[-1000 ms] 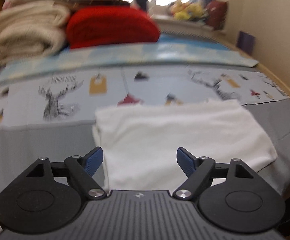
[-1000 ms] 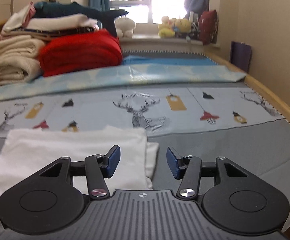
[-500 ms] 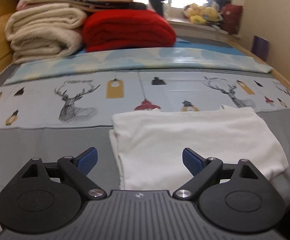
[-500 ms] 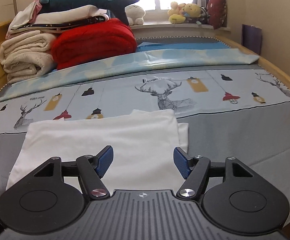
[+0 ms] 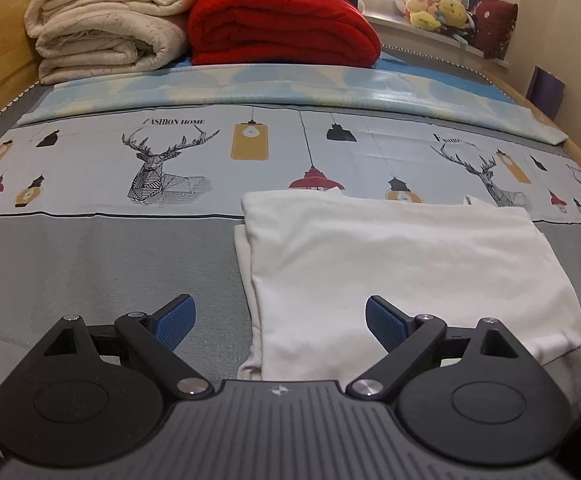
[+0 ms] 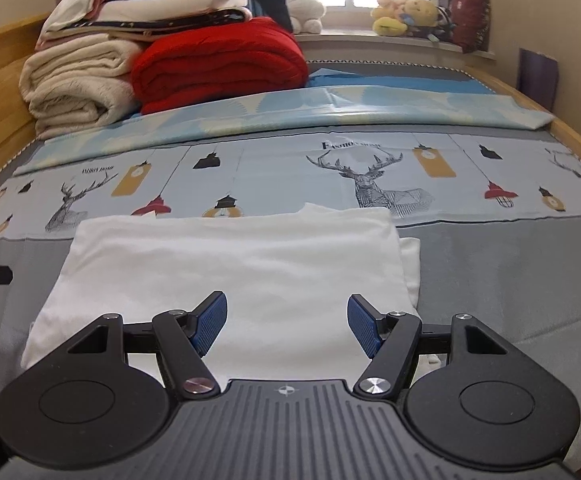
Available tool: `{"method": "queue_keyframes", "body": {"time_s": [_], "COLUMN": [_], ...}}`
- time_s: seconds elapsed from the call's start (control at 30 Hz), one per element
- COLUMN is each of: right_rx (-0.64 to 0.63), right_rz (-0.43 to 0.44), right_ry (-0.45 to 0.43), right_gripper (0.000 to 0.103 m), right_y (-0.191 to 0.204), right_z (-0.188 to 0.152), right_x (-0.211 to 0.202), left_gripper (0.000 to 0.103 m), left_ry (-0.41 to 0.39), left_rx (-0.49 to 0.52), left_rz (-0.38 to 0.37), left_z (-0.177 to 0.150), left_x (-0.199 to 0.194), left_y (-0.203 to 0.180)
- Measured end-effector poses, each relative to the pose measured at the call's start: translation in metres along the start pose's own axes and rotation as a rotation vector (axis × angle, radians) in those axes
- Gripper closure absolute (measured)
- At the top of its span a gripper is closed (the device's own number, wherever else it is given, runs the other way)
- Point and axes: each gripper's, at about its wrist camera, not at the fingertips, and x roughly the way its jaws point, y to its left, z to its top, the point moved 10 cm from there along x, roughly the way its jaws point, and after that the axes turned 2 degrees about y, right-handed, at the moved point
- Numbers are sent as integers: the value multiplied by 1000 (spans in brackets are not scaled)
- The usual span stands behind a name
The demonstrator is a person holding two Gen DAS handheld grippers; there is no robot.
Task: Fold small clothes
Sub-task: 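Open both tools and lift them away from the folded shirt, then move both open tools down to the edge of the folded white shirt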
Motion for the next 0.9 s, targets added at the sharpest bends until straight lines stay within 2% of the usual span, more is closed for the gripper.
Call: {"method": "queue_keyframes", "body": {"time_s": [0.67, 0.8, 0.9], "right_rx": [-31, -38, -34], "right_rz": [-4, -12, -14], "right_ry": [-3, -2, 4], "right_gripper": [35, 36, 36], "right_y": [8, 8, 9], "right_z": [-2, -3, -3], "right_x": [0, 2, 3], "left_gripper": [9, 10, 10], "left_ry": [1, 58, 30], "left_rx": [5, 4, 55], "left_rz": [-10, -47, -18], "left_z": [1, 12, 32], "left_x": [4, 15, 15], "left_y": [-1, 6, 18]}}
